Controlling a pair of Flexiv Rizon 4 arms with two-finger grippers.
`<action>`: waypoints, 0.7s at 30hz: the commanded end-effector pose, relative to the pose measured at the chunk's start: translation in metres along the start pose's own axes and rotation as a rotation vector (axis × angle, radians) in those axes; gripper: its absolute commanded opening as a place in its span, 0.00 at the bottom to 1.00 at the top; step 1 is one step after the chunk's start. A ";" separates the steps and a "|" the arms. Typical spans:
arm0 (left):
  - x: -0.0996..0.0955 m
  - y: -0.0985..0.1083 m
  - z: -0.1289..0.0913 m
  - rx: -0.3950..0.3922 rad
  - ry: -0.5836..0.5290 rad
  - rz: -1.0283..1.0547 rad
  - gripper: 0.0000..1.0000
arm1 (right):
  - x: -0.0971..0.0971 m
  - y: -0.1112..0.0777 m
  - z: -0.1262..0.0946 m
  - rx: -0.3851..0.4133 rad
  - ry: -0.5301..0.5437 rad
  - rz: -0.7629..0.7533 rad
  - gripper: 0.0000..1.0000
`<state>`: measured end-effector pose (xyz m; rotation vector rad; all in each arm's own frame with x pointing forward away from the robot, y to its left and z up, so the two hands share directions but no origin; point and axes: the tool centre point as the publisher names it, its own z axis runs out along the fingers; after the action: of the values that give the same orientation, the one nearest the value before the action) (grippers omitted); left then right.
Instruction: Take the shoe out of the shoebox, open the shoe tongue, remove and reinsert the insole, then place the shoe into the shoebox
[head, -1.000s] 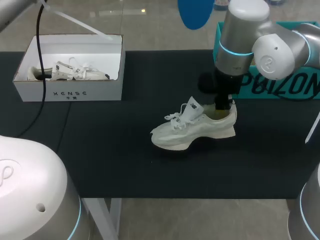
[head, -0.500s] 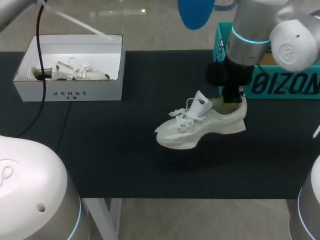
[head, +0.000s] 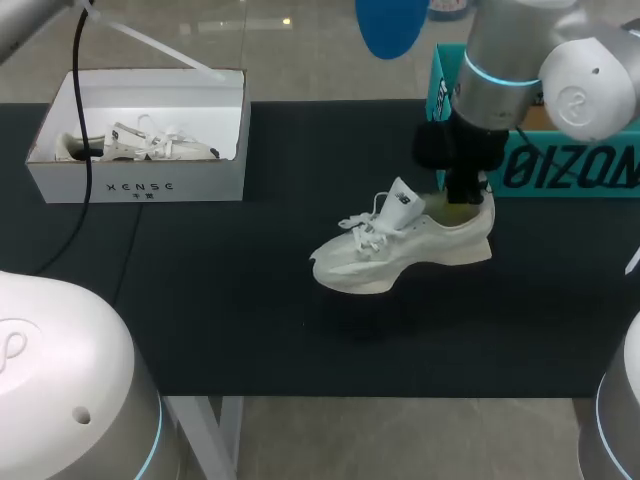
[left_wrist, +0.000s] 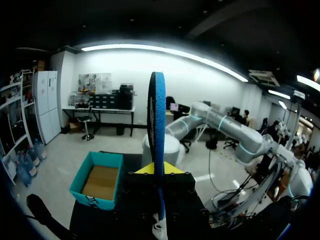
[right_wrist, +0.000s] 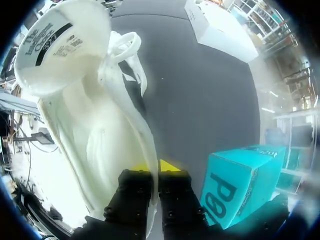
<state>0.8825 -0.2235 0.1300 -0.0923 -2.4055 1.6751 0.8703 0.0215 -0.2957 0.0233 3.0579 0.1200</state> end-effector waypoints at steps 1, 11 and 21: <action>0.001 0.001 0.000 0.000 -0.002 0.001 0.00 | 0.011 -0.003 -0.008 0.055 -0.151 0.412 0.00; 0.001 0.001 0.000 0.000 -0.002 0.001 0.00 | 0.024 -0.023 0.003 0.088 -0.250 0.809 0.00; 0.001 0.001 0.000 0.000 -0.002 0.001 0.00 | 0.023 -0.055 -0.004 0.014 -0.231 1.031 0.00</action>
<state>0.8825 -0.2235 0.1300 -0.0924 -2.4055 1.6751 0.8540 -0.0253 -0.3014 1.0238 2.7271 0.0557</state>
